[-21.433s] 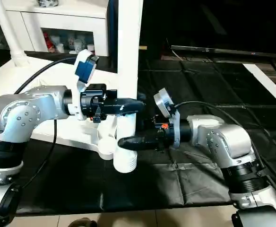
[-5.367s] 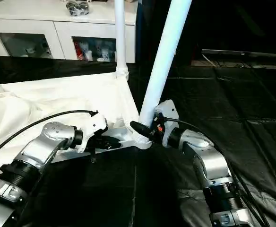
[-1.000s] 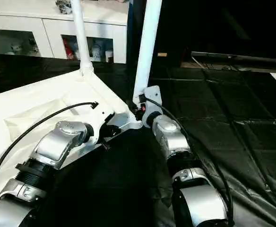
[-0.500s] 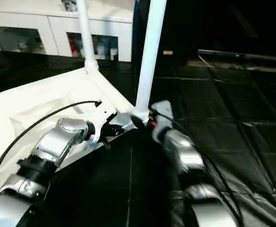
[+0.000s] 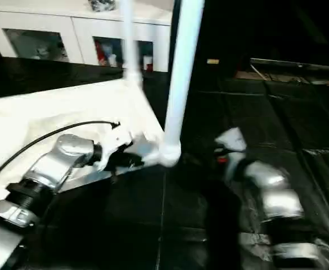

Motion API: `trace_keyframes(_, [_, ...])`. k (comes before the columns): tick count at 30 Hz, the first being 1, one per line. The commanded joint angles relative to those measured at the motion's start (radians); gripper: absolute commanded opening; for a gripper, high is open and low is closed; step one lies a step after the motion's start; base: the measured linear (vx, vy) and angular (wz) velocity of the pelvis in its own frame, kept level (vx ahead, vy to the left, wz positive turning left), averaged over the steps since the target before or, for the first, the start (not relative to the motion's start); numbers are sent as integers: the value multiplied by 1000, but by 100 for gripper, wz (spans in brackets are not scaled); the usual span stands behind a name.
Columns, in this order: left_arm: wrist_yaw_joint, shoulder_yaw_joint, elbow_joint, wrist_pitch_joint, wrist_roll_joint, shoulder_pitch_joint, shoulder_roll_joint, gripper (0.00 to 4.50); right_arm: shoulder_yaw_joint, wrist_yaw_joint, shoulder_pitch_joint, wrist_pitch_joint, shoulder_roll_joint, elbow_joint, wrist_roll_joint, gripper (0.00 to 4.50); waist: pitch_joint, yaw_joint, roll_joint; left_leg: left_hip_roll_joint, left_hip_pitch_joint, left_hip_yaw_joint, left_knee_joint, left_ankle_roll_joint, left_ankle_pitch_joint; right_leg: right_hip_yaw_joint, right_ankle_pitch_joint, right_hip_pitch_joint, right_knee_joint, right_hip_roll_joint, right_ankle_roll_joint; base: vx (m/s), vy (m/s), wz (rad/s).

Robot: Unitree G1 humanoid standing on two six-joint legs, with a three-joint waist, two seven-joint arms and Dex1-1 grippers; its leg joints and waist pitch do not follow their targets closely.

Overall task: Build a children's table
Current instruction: Rotate leg to tighten

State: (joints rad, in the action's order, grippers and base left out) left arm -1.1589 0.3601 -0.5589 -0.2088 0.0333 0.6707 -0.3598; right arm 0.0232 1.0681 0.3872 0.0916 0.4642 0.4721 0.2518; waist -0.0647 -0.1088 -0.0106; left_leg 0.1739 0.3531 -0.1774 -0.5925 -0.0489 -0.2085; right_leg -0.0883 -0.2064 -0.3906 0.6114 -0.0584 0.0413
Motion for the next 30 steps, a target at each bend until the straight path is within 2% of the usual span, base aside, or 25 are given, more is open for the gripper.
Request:
trace_keyframes(1, [-85,52,2,53,-1,7,-1,0,-33,71,-10,31,19,-57,26,447,72,-2,1,70,-3,21,57,125,-44,65,-16,62,-61,-105,247,0,0,0])
trace_keyframes(2, [-119,58,3,67,-8,6,-9,0,-61,116,-15,38,34,-89,29,447,73,-7,-2,71,-4,19,56,127,-46,64,-27,61,-62,-105,243,0,0,0])
trace_keyframes(4, [-159,66,3,94,-11,5,-19,0,-92,149,-16,32,44,-108,23,447,73,-12,1,75,-3,21,56,125,-43,63,-32,59,-61,-107,241,0,0,0])
trace_keyframes(7, [-214,83,13,126,-10,4,-38,0,-143,185,2,4,36,-102,-8,447,74,-17,1,76,-6,20,57,109,-50,62,-46,56,-60,-109,242,0,0,0])
trace_keyframes(12, [-256,95,18,157,-2,4,-53,0,-168,205,20,9,21,-96,-27,447,74,-28,-2,77,-6,20,57,90,-48,62,-40,55,-56,-110,238,0,0,0])
trace_keyframes(15, [-275,100,29,166,-2,1,-59,0,-194,220,24,8,21,-97,-31,447,75,-29,-1,76,-3,21,57,88,-42,62,-32,57,-53,-111,236,0,0,0])
trace_keyframes(20, [-284,104,36,170,-5,0,-64,0,-209,233,35,20,7,-83,-25,447,77,-30,-2,74,-2,20,55,88,-36,62,-22,59,-51,-111,236,0,0,0])
trace_keyframes(21, [-290,104,38,172,-6,-1,-65,0,-211,250,41,43,-3,-74,-16,419,77,-31,0,74,-2,20,54,87,-40,61,-29,59,-52,-112,237,0,0,0])
trace_keyframes(24, [-291,104,37,174,-5,-1,-66,0,-212,254,45,46,-6,-68,-12,419,77,-32,1,77,-3,21,55,85,-38,61,-26,57,-51,-111,238,0,0,0])
trace_keyframes(27, [-294,104,38,174,-6,-3,-68,0,-214,254,53,52,-12,-60,-8,378,77,-32,2,76,-2,21,54,83,-37,61,-17,58,-49,-111,240,0,0,0])
trace_keyframes(30, [-297,105,39,170,-6,-3,-70,0,-217,259,56,56,-16,-52,-7,361,78,-33,2,76,-2,21,54,81,-39,61,-18,59,-49,-112,240,0,0,0])
